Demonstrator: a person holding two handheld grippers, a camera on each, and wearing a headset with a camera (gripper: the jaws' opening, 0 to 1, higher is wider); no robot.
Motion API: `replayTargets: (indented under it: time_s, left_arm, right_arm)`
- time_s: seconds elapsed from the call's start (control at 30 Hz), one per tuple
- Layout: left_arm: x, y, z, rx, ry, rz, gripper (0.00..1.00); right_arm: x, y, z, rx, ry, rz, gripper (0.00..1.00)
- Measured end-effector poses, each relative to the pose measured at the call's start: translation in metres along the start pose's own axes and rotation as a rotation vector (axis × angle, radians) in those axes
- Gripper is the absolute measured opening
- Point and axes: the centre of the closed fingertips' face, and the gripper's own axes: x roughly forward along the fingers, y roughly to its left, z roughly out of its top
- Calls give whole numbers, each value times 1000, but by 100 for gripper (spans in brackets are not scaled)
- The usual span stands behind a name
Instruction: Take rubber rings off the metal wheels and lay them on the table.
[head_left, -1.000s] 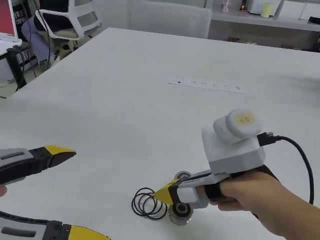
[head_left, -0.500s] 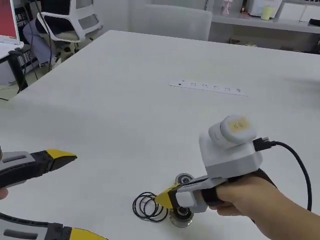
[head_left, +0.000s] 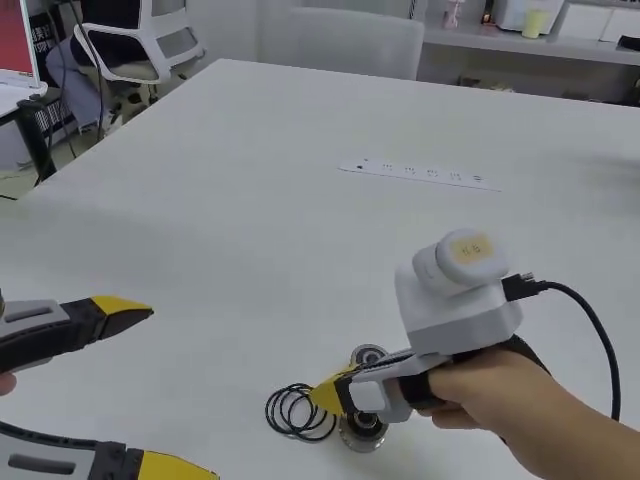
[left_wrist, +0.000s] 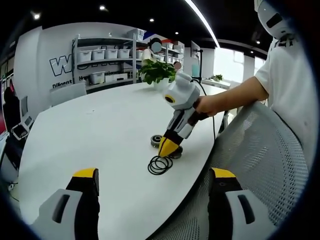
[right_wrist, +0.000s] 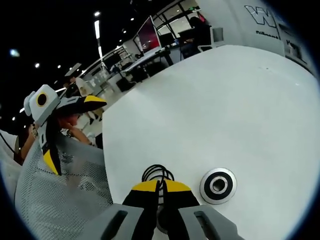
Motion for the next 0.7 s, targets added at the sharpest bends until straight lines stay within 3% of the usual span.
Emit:
replayTargets:
  time_s: [0.5,0.7]
  left_arm:
    - [0,0,-1,-2,3,-1,88]
    - [0,1,-1,-1,1,1,88]
  right_arm:
    - [-3,-3,3,-8,-11,-16,0]
    - [-10,-4,11,-5,-38,-20,0]
